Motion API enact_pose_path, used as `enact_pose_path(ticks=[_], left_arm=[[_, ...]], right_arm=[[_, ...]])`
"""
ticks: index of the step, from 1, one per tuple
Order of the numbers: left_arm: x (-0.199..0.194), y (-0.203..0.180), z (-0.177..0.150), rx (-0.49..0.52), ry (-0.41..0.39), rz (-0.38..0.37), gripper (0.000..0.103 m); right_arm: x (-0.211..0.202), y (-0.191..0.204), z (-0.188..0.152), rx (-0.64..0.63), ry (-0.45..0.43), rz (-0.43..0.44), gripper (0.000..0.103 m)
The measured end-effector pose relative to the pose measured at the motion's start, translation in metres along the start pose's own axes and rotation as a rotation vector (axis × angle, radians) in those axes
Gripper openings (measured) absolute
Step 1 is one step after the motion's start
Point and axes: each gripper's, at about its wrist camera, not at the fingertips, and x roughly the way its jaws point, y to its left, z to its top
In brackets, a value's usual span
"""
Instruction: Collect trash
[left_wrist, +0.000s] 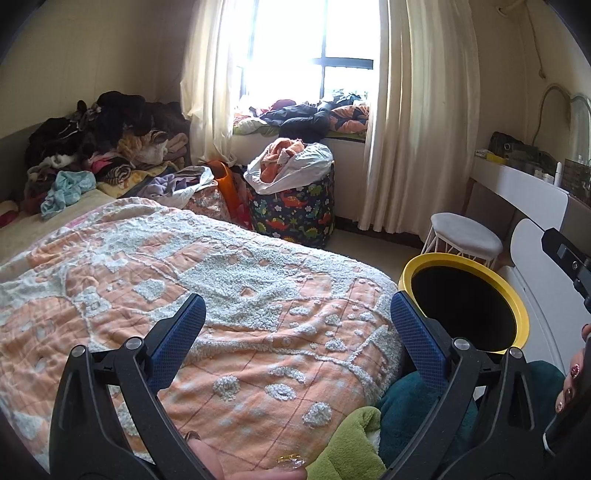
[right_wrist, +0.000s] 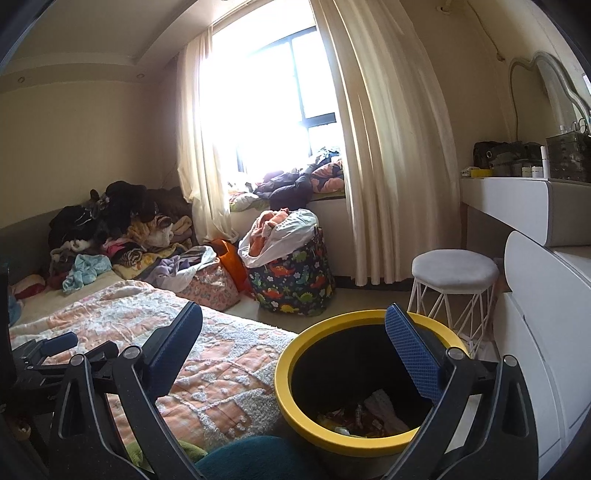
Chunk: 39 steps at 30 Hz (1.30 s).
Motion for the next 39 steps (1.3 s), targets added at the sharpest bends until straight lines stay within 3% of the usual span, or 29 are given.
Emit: enact_pose_path(ticks=[39], left_arm=[[0.001, -0.0018, -0.0015, -0.001, 0.0, -0.003, 0.092]], right_arm=[[-0.0006, 0.0007, 0.0006, 0.007, -0.011, -0.01, 0.096]])
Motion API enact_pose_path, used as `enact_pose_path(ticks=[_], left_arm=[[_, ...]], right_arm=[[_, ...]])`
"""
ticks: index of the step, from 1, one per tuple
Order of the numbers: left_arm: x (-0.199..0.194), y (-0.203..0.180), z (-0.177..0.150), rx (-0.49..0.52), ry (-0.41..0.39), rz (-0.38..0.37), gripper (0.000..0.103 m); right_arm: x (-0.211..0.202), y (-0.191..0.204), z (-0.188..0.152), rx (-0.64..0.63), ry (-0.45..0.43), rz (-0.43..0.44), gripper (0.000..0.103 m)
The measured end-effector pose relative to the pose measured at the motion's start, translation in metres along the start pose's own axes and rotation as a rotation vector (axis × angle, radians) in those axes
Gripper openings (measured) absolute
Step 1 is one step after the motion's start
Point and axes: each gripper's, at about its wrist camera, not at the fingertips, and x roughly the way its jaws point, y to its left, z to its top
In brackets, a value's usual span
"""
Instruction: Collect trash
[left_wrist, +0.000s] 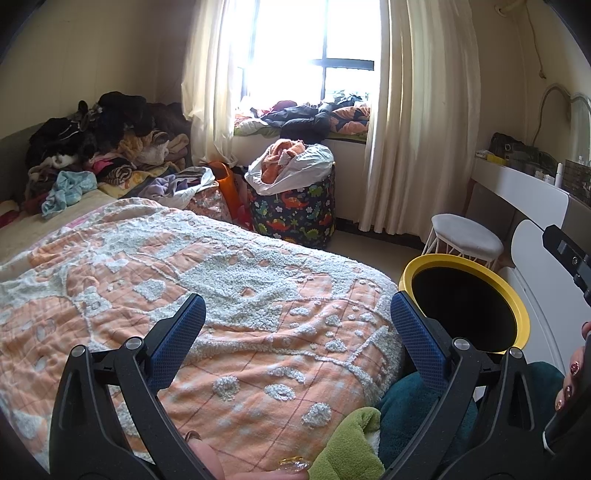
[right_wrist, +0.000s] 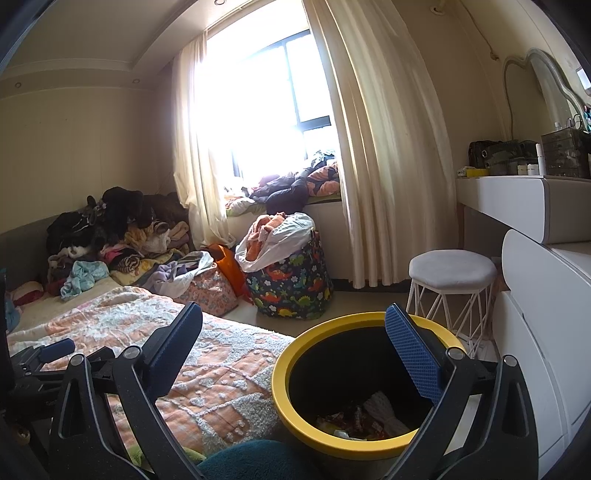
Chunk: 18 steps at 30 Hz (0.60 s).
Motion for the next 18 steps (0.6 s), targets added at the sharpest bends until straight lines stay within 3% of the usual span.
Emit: enact_pose_path(ticks=[12, 16, 18], left_arm=[[0.002, 0.005, 0.0, -0.015, 0.022, 0.004, 0.092], [0.005, 0.027, 0.001, -0.087, 0.055, -0.005, 0.092], [0.006, 0.057, 0.001, -0.152, 0.07, 0.057, 0.092]], right_arm=[[-0.001, 0.008, 0.002, 0.004, 0.001, 0.012, 0.097], [0.009, 0.042, 0.009, -0.036, 0.041, 0.112, 0.097], [0.017, 0.079, 0.015, -0.097, 0.065, 0.204, 0.097]])
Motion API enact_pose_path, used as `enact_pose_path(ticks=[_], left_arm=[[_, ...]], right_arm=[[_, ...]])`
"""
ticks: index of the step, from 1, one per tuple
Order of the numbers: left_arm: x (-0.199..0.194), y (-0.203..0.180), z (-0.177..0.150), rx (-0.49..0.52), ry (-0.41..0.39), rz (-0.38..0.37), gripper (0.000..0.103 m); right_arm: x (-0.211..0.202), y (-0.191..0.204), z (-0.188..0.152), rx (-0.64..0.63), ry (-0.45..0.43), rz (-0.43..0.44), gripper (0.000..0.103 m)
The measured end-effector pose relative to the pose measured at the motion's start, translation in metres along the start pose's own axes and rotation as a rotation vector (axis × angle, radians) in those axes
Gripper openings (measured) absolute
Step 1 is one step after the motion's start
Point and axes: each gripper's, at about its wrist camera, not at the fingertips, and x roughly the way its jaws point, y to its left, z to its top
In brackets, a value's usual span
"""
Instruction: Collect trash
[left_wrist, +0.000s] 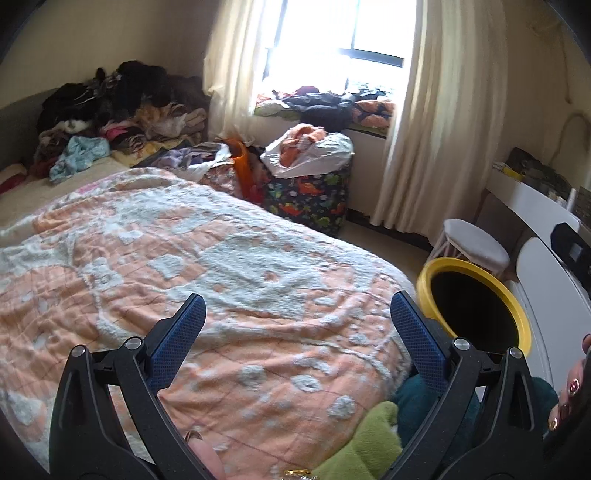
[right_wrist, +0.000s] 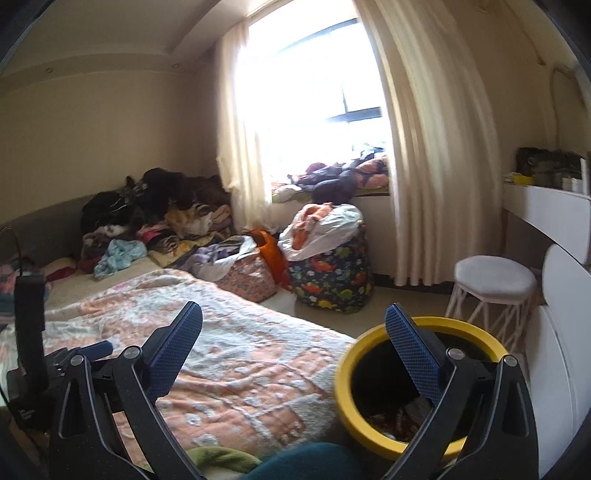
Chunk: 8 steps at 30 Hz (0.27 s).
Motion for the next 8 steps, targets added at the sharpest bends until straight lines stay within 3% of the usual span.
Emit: enact_pose_path(ticks=[3, 6, 8], left_arm=[[0.007, 0.075, 0.001, -0.15, 0.028, 0.161, 0.092], [0.008, 0.169, -0.011, -0.292, 0.064, 0.413, 0.092], [0.012, 0.23, -0.022, -0.355, 0.131, 0.556, 0.092]], right_arm=[[0.039, 0.073, 0.015, -0.096, 0.104, 0.229, 0.097], [0.093, 0.156, 0.012, -0.135, 0.308, 0.452, 0.097], [0.133, 0.221, -0.009, -0.182, 0.477, 0.568, 0.097]])
